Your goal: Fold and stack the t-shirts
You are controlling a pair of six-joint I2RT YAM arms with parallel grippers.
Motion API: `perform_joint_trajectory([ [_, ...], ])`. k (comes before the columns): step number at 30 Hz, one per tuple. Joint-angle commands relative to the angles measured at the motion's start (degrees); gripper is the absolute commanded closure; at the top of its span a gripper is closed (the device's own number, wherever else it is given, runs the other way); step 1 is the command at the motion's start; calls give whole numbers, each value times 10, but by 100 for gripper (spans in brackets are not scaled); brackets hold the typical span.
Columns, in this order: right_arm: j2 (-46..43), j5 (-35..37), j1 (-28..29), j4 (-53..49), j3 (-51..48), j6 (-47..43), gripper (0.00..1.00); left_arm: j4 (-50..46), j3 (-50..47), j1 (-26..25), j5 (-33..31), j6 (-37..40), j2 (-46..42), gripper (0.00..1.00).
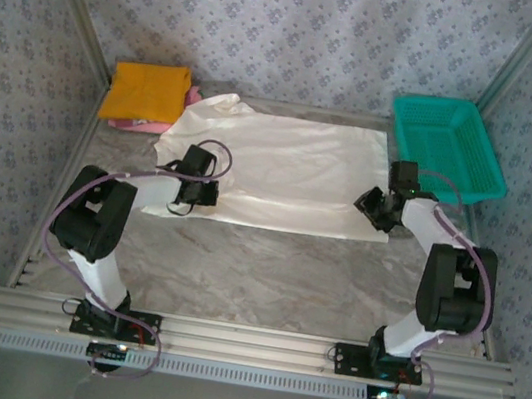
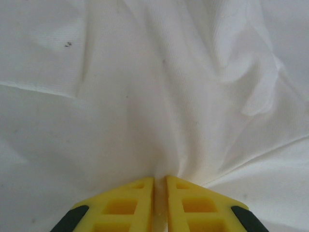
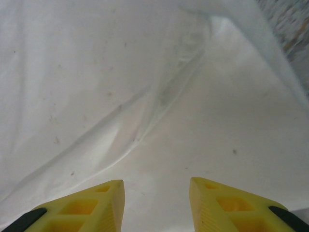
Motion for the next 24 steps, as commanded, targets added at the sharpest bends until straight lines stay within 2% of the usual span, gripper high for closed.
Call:
perform_joint_trajectory([
  [1,26,-30,5,34,1,33,58,-59,-11,6,-6,2,30,86],
  [5,57,-19,8,52,17,38,62,-58,-16,6,-7,0,29,86],
  [16,136,-10,10,70,70,42,63,-60,-20,6,-9,1,29,87],
  [21,148,-8,8,70,77,44,79,-62,-20,6,-13,1,30,87],
  [24,144,-7,8,68,77,46,84,-64,-17,6,-12,1,34,87],
])
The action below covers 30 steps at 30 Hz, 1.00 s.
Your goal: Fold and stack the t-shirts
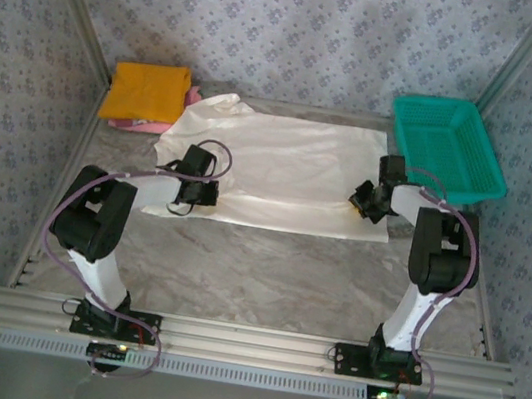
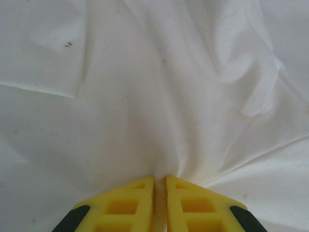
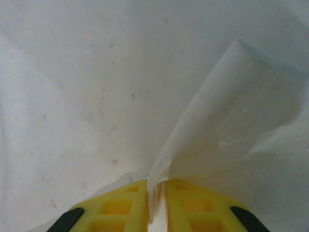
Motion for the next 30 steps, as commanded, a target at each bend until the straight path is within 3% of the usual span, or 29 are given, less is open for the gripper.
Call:
perform_joint_trajectory([
  [1,-1,7,3,-8,14,6,86,-64,-16,6,-11,1,35,87],
  [7,-5,5,-4,-11,18,12,91,-65,-14,5,-12,2,35,87],
  [9,-3,6,-6,-11,24,12,99,-65,-15,5,-12,2,36,87],
  [18,9,-4,-17,-10,57,23,97,-67,-12,4,-13,3,38,87],
  [20,12,-4,-18,-13,70,24,92,-67,-12,4,-13,3,39,87],
  [21,15,-5,-19,-17,77,24,84,-67,-12,4,-13,3,39,87],
  [24,24,-8,-21,-19,90,25,82,-68,-10,4,-14,3,40,87],
  [28,32,-9,-27,-22,115,21,61,-69,-10,4,-16,2,40,87],
  [30,32,-16,-30,-31,129,19,59,-68,-12,4,-20,1,37,87],
])
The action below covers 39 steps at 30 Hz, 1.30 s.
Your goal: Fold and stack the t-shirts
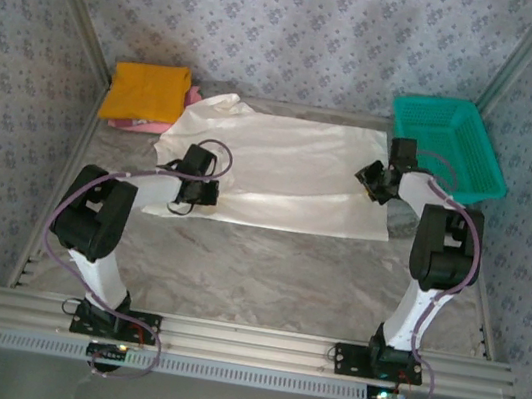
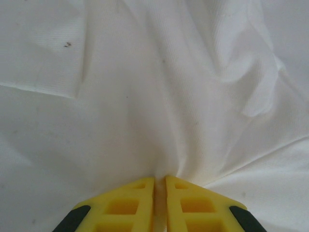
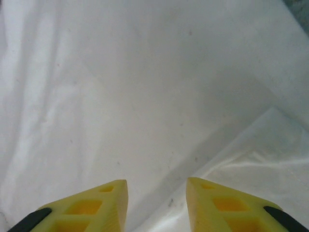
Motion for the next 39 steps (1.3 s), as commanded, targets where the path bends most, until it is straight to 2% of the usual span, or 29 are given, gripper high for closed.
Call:
perform_joint_trajectory([
  [1,9,-12,-4,-21,33,-3,59,-64,-18,4,-21,-1,32,87],
  [3,-3,-21,3,-23,37,-20,63,-64,-21,4,-23,-2,26,87],
  [4,-13,-27,11,-23,34,-31,69,-65,-22,4,-24,-3,24,87],
  [7,-56,-20,49,-18,-3,-66,96,-79,-18,4,-26,-9,21,87],
  [8,-71,-13,63,-17,-21,-75,100,-81,-19,4,-25,-11,18,87],
  [11,-112,11,91,-15,-99,-85,100,-78,-28,4,-24,-23,11,88],
  [15,-149,52,80,-21,-187,-96,100,-82,-37,5,-23,-28,0,88],
  [23,-146,90,64,-35,-244,-114,100,-102,-61,5,-32,-41,-23,89],
  [28,-181,74,58,-19,-307,-105,100,-97,-92,4,-32,-53,-47,88],
  [31,-213,78,58,-57,-325,-84,100,-101,-99,2,-25,-62,-44,88],
  [33,-239,55,58,-68,-349,-64,100,-103,-106,-3,-22,-71,-47,87],
  [39,-354,55,63,-118,-428,-19,100,-119,-114,-29,-25,-111,-95,78],
])
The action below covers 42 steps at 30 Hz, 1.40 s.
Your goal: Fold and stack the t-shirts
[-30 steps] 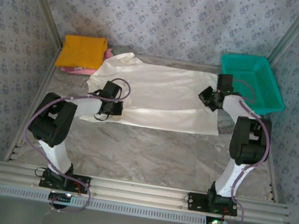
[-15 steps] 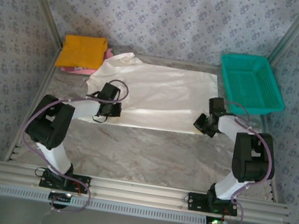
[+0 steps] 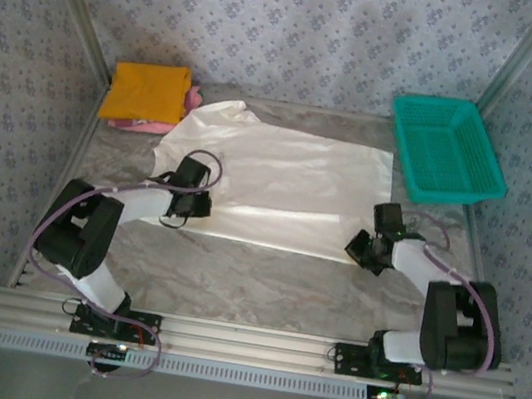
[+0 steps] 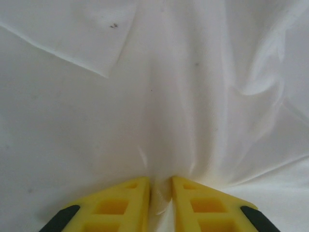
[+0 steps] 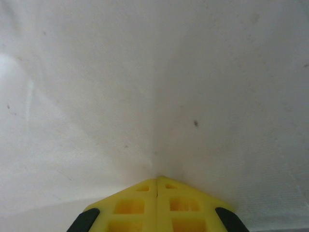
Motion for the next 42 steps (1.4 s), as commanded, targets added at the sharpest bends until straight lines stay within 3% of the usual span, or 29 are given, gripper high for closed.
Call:
perform_joint_trajectory([
  [1,-51,22,-14,-81,-29,28,100,-103,-30,-16,-14,-39,-25,74],
  [4,-53,24,-47,-100,2,-12,100,-112,-16,-17,-15,-39,-70,51],
  [8,-29,27,-58,-94,50,-44,100,-130,52,7,-23,9,-101,35],
  [9,-23,31,-56,-86,66,-60,100,-129,70,22,-16,19,-97,35],
  [11,-10,29,-41,-78,95,-57,100,-128,94,51,-3,33,-82,38],
  [14,25,15,-5,-50,144,-58,100,-107,111,72,-8,61,-50,51],
  [15,45,13,8,-46,167,-61,100,-103,120,77,-7,67,-34,59],
  [16,68,11,18,-42,191,-66,100,-96,129,80,0,74,-15,74],
  [21,208,-9,27,-43,316,-87,100,-72,176,91,23,84,75,92],
  [25,297,-16,20,-50,384,-85,100,-65,185,107,19,74,110,95],
  [32,347,-24,23,-18,368,-63,100,-56,144,116,22,46,129,95],
  [36,323,-25,33,6,297,-53,100,-51,94,116,31,25,101,96],
  [42,214,-1,48,42,156,-20,100,-78,-12,85,43,-35,5,95],
])
